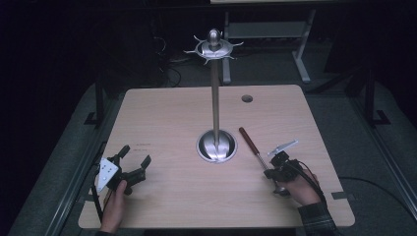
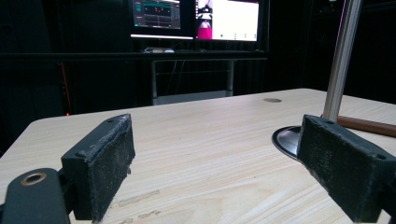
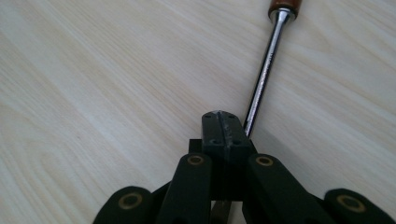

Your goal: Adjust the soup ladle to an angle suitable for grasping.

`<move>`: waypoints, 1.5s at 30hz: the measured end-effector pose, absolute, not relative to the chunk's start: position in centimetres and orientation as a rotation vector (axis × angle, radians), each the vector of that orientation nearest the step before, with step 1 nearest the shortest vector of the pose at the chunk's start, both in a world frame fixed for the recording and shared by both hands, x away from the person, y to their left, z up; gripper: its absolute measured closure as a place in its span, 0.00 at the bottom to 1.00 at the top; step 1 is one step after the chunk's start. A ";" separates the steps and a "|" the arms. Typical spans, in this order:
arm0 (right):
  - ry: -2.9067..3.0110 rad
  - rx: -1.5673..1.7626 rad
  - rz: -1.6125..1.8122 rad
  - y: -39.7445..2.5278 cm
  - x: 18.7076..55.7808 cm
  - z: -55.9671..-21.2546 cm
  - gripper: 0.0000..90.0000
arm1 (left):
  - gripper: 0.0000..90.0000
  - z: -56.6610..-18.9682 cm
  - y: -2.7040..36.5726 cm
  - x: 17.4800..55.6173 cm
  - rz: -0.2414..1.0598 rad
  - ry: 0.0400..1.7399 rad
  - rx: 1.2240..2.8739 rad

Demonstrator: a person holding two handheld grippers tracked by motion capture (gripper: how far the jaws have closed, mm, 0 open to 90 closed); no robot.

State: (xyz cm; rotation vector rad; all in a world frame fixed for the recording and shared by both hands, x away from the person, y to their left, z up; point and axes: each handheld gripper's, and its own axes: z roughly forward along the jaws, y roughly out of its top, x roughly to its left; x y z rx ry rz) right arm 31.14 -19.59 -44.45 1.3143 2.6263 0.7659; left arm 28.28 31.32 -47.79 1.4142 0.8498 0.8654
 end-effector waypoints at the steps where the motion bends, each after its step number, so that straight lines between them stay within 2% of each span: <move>1: 2.621 1.318 0.764 -19.8 31.2 -44.5 1.00 | 0.12 -47.8 31.3 28.3 0.865 0.850 1.414; 25: 2.549 1.382 0.769 -22.5 32.0 -43.5 0.99 | 0.12 -47.8 31.3 28.3 0.866 0.851 1.413; 37: 2.570 1.425 0.764 -21.7 34.0 -43.0 0.72 | 0.12 -47.8 31.2 28.3 0.863 0.856 1.401; 45: 2.613 1.402 0.670 -20.4 36.3 -42.3 0.68 | 0.12 -47.8 31.2 28.3 0.863 0.855 1.401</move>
